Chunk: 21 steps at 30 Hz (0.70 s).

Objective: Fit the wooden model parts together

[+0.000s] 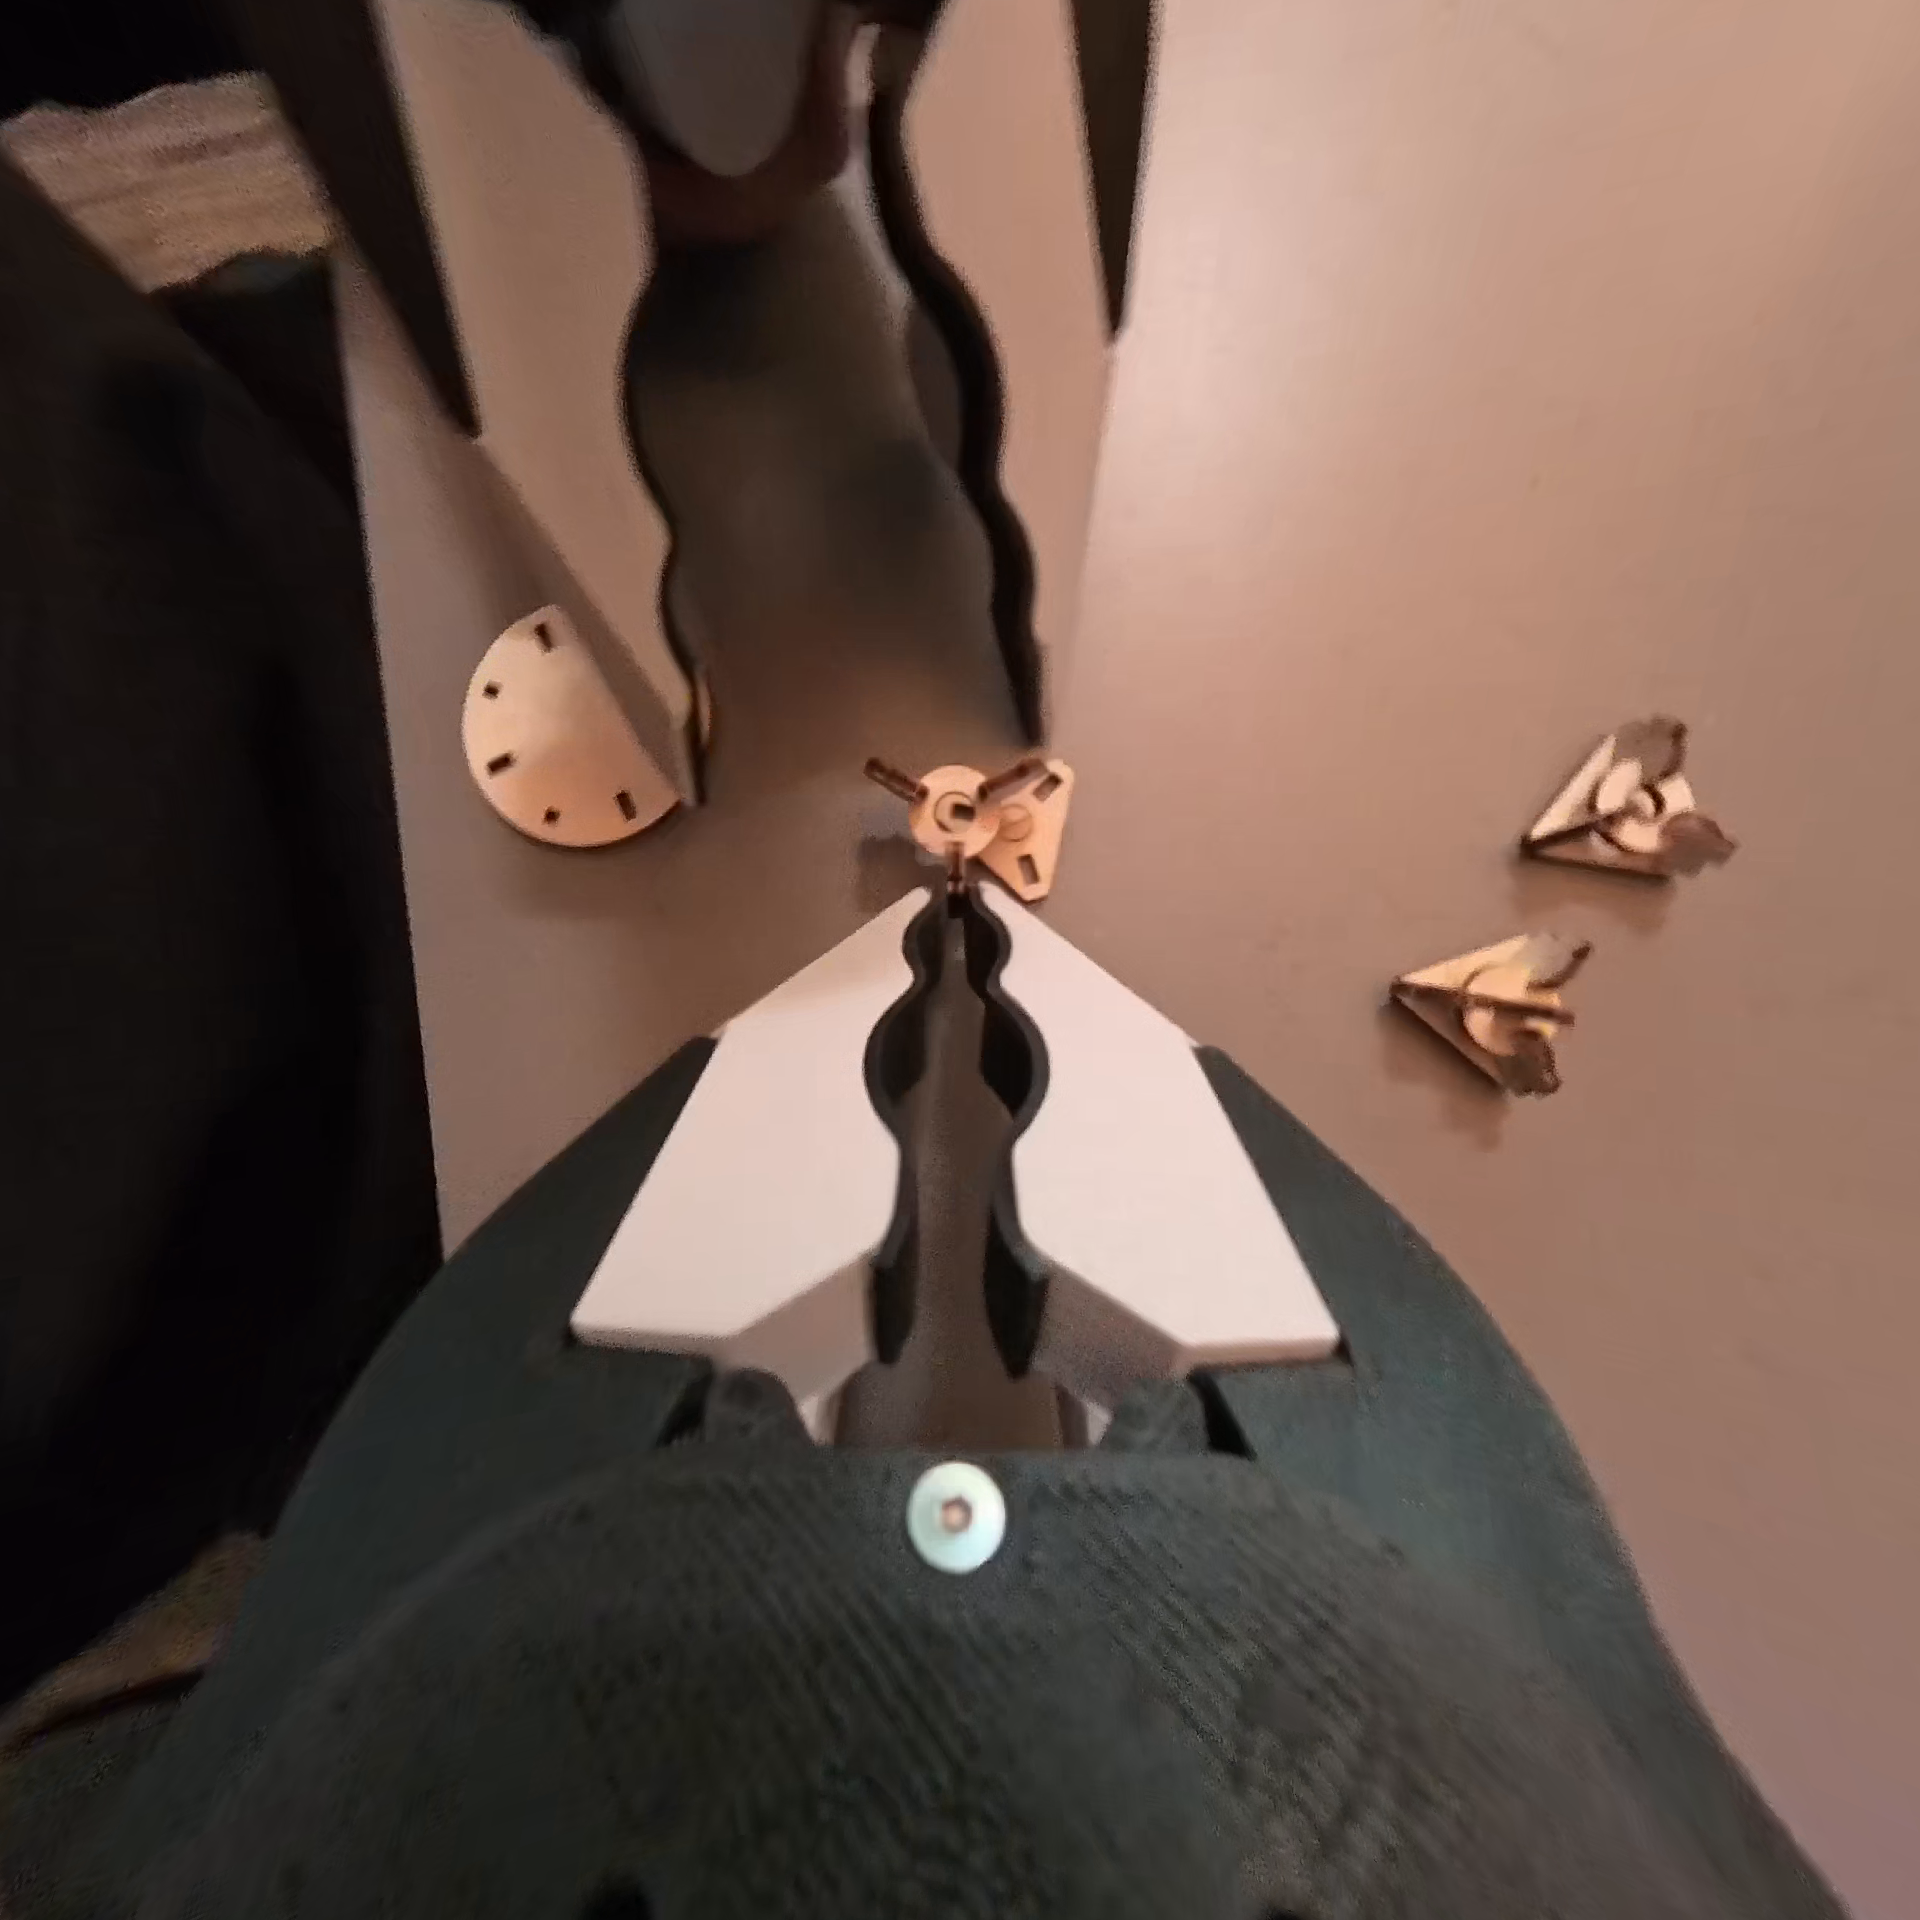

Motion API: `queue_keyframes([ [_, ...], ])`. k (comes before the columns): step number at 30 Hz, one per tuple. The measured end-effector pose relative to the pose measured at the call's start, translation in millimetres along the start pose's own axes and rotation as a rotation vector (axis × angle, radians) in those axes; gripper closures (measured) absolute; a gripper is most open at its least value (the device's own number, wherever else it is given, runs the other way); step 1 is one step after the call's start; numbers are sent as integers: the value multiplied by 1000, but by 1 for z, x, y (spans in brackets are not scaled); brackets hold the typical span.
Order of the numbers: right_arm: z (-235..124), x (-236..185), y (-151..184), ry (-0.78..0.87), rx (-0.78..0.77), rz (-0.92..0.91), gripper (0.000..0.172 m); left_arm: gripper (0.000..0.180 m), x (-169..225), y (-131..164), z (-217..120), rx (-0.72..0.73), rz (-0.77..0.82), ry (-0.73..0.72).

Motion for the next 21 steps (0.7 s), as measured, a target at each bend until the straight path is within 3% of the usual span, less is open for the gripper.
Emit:
queue_keyframes([
  [12,-10,16,1,-147,-23,-279,170,116,-20,-9,-3,34,37,-156],
  [21,3,17,1,-203,-70,-296,171,130,-20,-10,-3,41,50,-181],
])
Point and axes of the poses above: each gripper's, where its closed fingertips meet, z out along the fingers, y out of its underside, x = y × z across the jaws, the point moved 1 cm from there along -z, back along the fingers, and after that the axes turned 8 degrees about -x, right-handed, at the moved point
